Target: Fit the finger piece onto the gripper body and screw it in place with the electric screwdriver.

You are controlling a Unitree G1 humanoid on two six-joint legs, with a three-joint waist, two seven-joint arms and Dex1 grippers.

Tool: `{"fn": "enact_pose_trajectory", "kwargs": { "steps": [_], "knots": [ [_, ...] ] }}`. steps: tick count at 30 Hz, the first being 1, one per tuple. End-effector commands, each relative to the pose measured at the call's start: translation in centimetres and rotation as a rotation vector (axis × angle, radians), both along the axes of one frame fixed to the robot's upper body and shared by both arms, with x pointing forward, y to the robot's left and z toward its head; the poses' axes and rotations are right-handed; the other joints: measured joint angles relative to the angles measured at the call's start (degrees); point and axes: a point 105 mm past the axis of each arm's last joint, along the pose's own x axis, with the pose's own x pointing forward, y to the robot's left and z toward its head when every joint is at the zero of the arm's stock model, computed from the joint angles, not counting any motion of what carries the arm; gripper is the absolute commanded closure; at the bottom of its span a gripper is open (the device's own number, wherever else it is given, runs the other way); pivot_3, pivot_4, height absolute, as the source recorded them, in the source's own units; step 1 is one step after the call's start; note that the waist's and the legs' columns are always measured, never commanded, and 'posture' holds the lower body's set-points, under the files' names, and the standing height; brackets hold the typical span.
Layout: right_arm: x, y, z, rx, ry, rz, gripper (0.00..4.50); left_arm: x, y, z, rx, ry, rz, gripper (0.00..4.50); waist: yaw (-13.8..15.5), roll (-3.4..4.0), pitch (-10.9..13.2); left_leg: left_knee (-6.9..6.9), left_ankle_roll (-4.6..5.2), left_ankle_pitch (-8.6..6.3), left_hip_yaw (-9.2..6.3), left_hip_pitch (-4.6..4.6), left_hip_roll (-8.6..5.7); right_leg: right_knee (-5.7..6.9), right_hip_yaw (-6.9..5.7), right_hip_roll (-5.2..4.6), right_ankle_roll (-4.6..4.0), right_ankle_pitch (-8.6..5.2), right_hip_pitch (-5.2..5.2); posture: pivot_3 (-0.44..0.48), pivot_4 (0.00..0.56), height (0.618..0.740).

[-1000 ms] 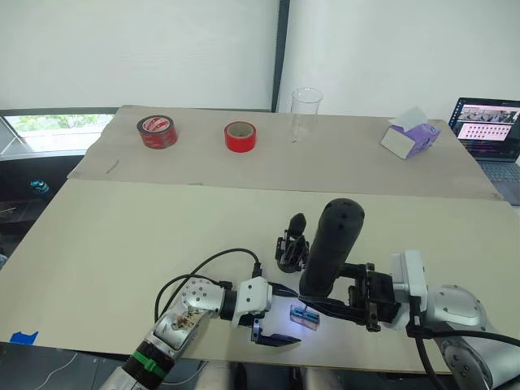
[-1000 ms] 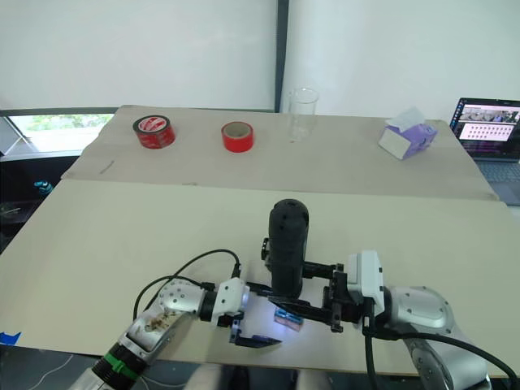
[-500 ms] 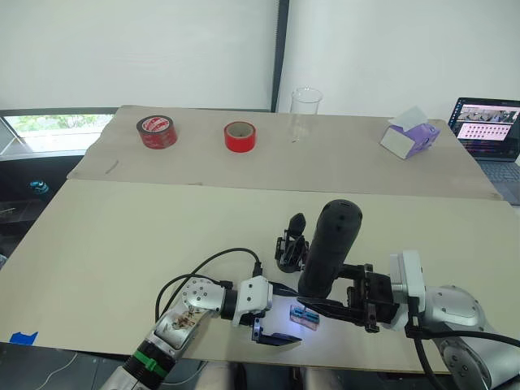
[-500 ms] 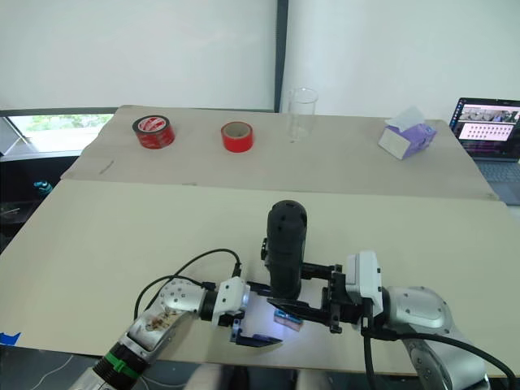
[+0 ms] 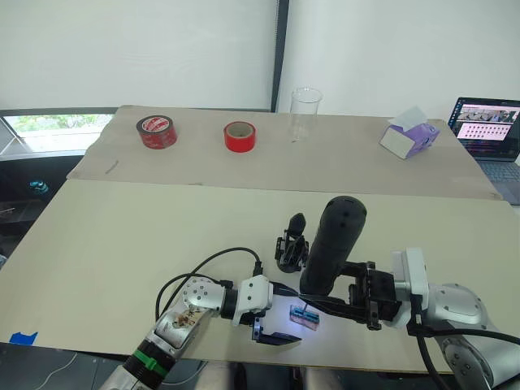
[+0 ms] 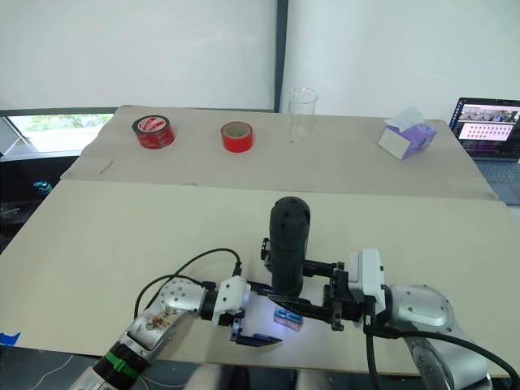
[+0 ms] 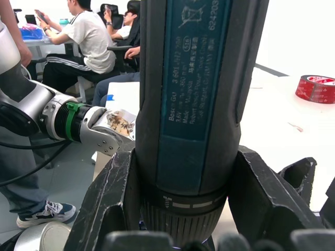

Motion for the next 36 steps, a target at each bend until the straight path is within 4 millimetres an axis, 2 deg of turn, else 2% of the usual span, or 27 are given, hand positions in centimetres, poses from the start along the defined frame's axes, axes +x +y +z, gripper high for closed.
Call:
{"fn": "enact_pose_trajectory", "kwargs": {
  "steps": [1,36],
  "knots": [
    [-0.34,-0.11,1.29,0.024,-0.058,0.018,2.59,0.12,-0.29,0.55,-0.012,-0.019,-0.006,0.03,0.0,0.00,0.0,0.00,0.00,0.00,0.00,0.00,0.00,0.00,0.00,0.00,0.01,0.00,0.00,0.000,0.150,0.740],
    [-0.30,0.20,0.65,0.006,-0.043,0.023,2.59,0.01,-0.23,0.36,-0.009,-0.015,-0.003,0.03,0.0,0.00,0.0,0.01,0.00,0.00,0.00,0.00,0.00,0.00,0.00,0.02,0.02,0.02,0.01,0.000,0.150,0.740]
  ]
}}
